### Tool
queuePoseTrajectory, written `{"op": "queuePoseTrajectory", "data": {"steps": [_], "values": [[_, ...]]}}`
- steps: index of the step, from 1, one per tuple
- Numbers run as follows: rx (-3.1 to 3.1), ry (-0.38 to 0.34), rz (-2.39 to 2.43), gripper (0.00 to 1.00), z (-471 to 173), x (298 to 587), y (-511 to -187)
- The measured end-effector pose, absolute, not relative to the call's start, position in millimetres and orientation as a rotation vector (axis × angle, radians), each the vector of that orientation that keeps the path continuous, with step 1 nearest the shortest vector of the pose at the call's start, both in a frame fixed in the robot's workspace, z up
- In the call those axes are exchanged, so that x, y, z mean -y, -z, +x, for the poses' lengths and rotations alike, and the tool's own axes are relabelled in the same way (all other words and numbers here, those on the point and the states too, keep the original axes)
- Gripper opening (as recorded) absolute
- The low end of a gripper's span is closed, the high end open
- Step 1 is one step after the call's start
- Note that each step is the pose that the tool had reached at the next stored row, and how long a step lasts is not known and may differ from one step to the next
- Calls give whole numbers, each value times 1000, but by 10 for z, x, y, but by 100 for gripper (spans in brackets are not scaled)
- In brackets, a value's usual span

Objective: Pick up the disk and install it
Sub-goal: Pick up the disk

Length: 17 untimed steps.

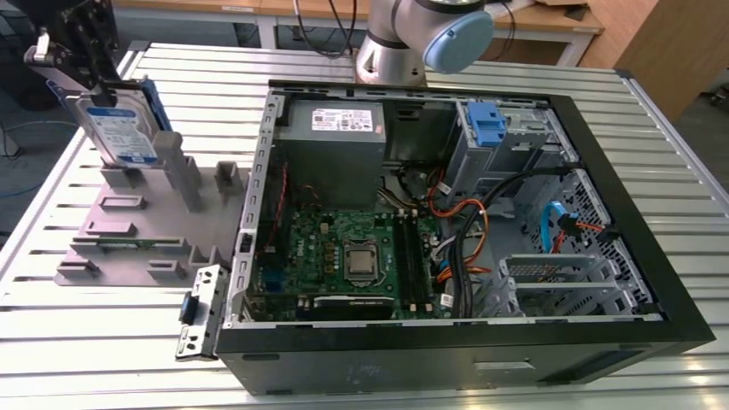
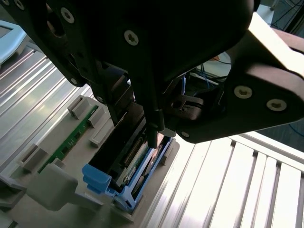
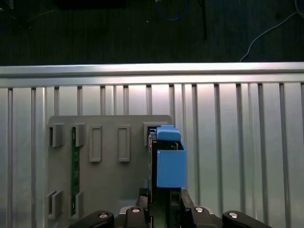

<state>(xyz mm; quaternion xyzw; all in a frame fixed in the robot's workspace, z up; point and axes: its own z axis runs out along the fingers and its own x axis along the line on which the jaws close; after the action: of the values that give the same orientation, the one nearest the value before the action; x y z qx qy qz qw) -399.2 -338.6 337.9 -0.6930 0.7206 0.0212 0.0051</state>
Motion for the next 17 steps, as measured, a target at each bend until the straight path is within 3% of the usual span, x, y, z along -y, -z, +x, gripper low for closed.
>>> {"op": "queuePoseTrajectory", "data": {"steps": [17], "values": [[-2257,-67,-2170,35,-3993,3386,-3431]]}}
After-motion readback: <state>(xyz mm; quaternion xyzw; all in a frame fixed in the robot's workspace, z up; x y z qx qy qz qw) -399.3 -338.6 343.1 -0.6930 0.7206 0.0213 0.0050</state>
